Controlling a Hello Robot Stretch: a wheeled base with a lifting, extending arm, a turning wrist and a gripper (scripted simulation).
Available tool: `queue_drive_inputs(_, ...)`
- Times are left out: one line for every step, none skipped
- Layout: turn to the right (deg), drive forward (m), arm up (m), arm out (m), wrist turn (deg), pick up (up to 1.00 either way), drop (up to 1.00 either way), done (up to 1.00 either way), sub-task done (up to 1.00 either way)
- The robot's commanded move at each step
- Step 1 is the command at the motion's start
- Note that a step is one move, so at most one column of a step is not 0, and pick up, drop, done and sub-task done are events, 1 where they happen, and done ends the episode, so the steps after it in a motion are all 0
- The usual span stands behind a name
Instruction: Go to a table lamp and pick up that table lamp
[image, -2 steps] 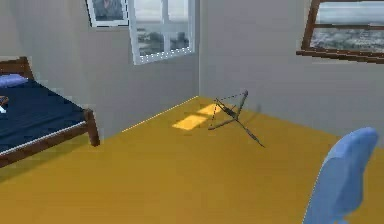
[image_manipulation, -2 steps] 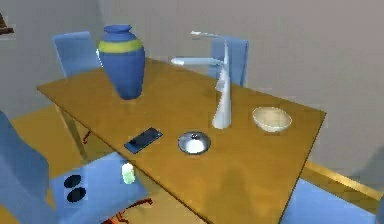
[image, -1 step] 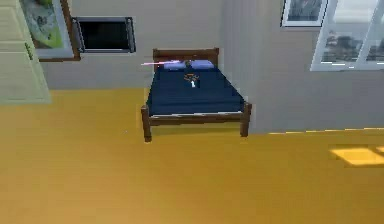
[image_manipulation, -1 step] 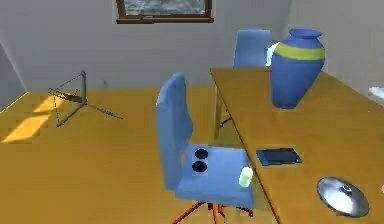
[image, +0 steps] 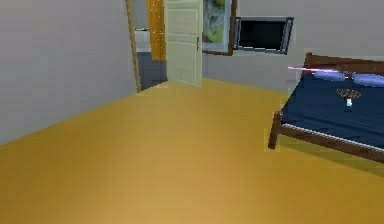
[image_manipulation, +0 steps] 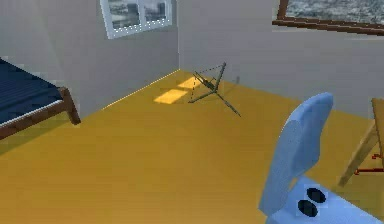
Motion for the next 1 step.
queue_drive_inputs(0.0, 0.1, 0.0, 0.0, 0.0, 0.0, 0.0, 0.0, 0.0)
